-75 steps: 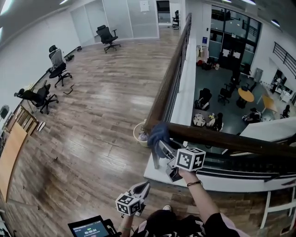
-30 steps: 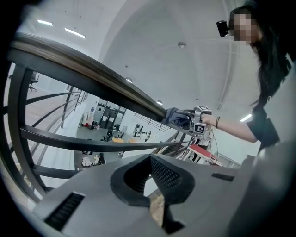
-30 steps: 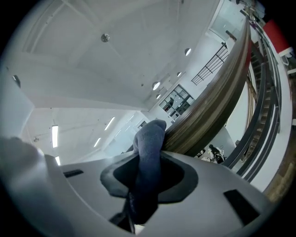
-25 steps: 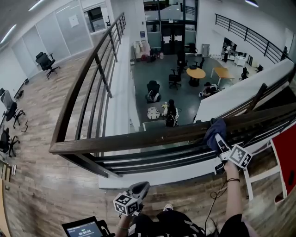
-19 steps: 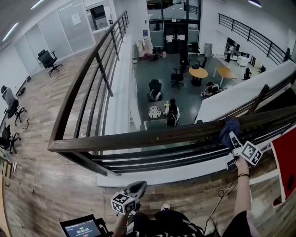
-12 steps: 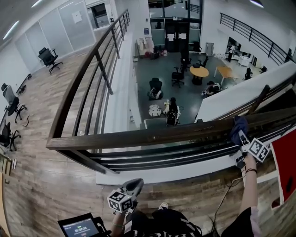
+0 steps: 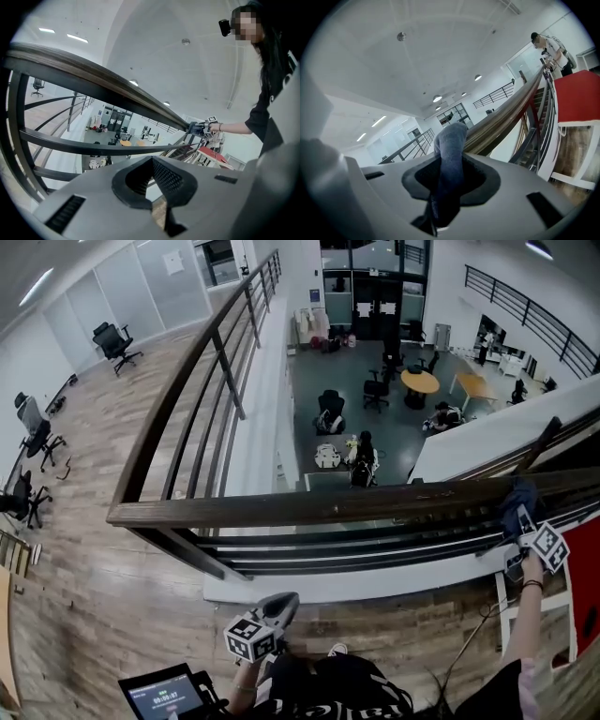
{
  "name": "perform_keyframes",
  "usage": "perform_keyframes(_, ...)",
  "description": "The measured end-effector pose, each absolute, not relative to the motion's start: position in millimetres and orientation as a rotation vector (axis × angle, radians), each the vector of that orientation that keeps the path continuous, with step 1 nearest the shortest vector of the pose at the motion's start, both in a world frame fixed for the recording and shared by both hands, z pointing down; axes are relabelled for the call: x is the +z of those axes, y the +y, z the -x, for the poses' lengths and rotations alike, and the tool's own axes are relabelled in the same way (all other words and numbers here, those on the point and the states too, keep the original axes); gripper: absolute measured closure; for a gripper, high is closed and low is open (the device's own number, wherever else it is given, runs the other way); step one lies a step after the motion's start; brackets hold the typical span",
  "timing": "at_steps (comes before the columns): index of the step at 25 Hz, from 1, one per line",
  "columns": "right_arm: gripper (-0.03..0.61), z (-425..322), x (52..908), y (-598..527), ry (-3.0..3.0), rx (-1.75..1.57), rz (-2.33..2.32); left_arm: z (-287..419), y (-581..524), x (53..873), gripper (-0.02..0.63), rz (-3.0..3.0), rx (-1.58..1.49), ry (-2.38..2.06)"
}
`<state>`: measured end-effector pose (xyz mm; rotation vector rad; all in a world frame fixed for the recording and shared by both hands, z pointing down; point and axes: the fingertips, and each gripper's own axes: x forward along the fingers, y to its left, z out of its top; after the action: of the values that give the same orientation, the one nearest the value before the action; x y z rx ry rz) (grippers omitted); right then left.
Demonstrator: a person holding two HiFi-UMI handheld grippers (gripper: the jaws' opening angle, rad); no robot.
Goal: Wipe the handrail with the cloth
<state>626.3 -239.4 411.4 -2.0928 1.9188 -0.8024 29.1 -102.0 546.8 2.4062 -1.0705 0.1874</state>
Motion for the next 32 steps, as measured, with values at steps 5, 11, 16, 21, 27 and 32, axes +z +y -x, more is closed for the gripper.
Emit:
perform_keyframes(5,0.486,-566.3,409.6,-222.3,2.043,-0.779,2.029,-11.9,-103.1,542.0,0.614,-2.406,0.138,-1.07)
perform_keyframes(11,0.486,-421.2,424.0,-189.6,2.193,-0.857,1.885,33.3,-102.8,535.0,0.614,-2.416,0.119,-1.075)
perform_keyframes(16,0.486,-259.4,455.4,-163.7,2.342,-0.991,1.638,97.6,-95.9,525.6,0.614,-2.427,0.119,-1.087)
perform_keyframes(21,0.486,-75.6,518.1,-153.0,2.5,-1.112,1.422,184.5,-82.9,542.4,0.614,-2.411,0.131,-1.104)
perform_keyframes(27,0.486,128.2,561.9,-164.1,2.628,-1.265,1.206,284.3,-78.9,550.4,0.614,-2.379,0.156,-1.126)
perform_keyframes(32,0.486,246.5,579.1,-186.6,2.74,-1.313,1.05,335.3,-80.4,557.5,0.614,-2.339,0.141,-1.165)
